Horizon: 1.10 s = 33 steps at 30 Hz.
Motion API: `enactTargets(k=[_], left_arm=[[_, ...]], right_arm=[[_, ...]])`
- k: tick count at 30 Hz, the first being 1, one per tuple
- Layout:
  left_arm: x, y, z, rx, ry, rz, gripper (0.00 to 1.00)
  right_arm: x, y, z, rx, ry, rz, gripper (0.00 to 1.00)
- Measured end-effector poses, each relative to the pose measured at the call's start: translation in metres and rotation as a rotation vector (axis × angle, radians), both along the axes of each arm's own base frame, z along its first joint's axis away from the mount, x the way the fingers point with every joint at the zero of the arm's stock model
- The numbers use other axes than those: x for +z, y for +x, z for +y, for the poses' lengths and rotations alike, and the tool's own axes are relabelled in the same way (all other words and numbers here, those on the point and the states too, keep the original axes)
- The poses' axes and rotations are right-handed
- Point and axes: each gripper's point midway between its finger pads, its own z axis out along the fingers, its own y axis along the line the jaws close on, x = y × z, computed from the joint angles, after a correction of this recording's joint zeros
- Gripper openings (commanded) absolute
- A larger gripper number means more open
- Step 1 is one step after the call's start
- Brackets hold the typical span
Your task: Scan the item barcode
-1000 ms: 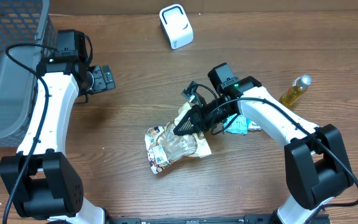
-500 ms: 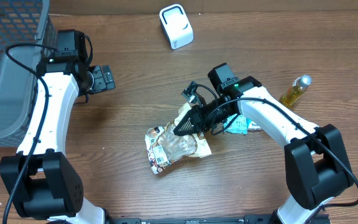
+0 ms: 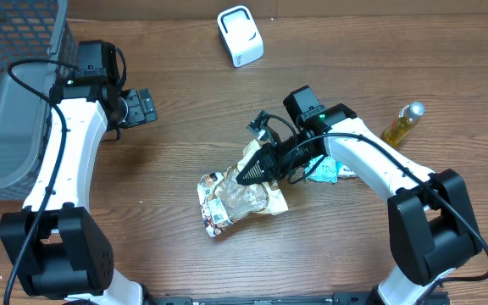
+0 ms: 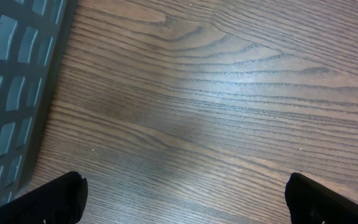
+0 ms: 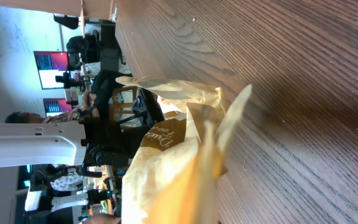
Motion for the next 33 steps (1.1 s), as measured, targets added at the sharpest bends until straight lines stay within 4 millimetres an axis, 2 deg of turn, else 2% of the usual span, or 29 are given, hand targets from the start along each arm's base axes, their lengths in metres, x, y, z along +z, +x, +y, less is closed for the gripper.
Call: enactTargets(k=[17, 33], left_arm=[[0.0, 0.0, 0.0, 0.0, 0.0, 0.0, 1.0], [0.0, 0.0, 0.0, 0.0, 0.0, 0.0, 1.0]], right_arm=[[0.0, 0.0, 0.0, 0.001, 0.003, -0.002, 0.04], [-0.011, 0.002, -0.006, -0.009, -0.073, -0.021, 0.04]])
